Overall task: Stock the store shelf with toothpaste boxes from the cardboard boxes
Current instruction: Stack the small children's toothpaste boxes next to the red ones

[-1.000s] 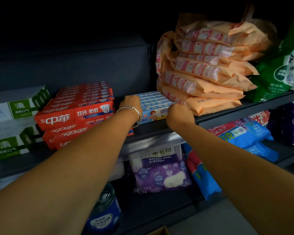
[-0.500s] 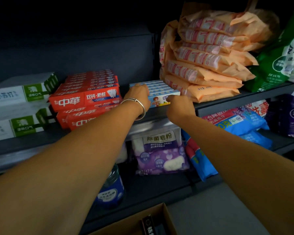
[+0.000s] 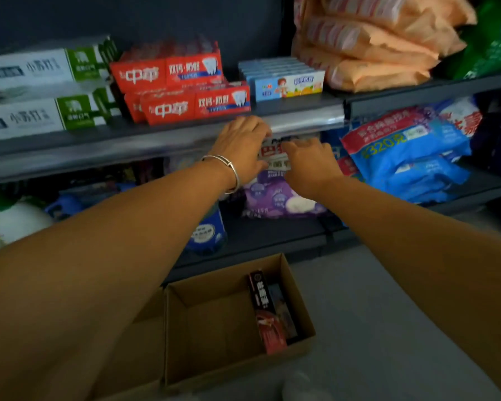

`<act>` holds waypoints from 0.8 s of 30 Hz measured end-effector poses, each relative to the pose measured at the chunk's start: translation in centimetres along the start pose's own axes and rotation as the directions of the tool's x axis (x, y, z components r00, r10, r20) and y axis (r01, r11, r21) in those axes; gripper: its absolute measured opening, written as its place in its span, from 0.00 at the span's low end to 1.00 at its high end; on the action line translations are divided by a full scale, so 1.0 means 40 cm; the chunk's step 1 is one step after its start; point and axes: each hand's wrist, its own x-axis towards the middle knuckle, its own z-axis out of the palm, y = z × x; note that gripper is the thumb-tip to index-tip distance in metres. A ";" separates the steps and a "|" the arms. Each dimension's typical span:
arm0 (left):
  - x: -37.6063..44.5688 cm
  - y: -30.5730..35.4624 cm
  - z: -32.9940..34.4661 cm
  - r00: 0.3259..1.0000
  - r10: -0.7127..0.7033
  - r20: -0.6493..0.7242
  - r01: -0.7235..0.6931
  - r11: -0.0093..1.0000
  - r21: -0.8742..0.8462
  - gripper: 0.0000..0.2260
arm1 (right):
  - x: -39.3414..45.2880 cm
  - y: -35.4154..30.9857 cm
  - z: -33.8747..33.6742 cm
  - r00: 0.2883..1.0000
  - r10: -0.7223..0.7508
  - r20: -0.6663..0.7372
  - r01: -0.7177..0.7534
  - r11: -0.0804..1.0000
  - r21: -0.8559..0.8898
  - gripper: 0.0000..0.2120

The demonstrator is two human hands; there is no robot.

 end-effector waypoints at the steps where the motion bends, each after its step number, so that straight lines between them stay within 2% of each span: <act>1: -0.025 0.006 0.016 1.000 -0.004 0.031 0.003 1.000 0.008 0.25 | -0.019 -0.005 0.019 0.999 0.008 0.034 -0.008 1.000 -0.014 0.23; 12: -0.205 0.014 0.263 0.959 -0.048 0.279 0.036 0.998 0.049 0.30 | -0.148 -0.039 0.271 0.970 0.036 0.241 -0.010 0.994 -0.112 0.28; 24: -0.341 -0.006 0.549 0.890 -0.036 0.454 0.061 0.997 -0.040 0.31 | -0.217 -0.054 0.557 0.917 0.005 0.400 0.019 0.998 -0.054 0.28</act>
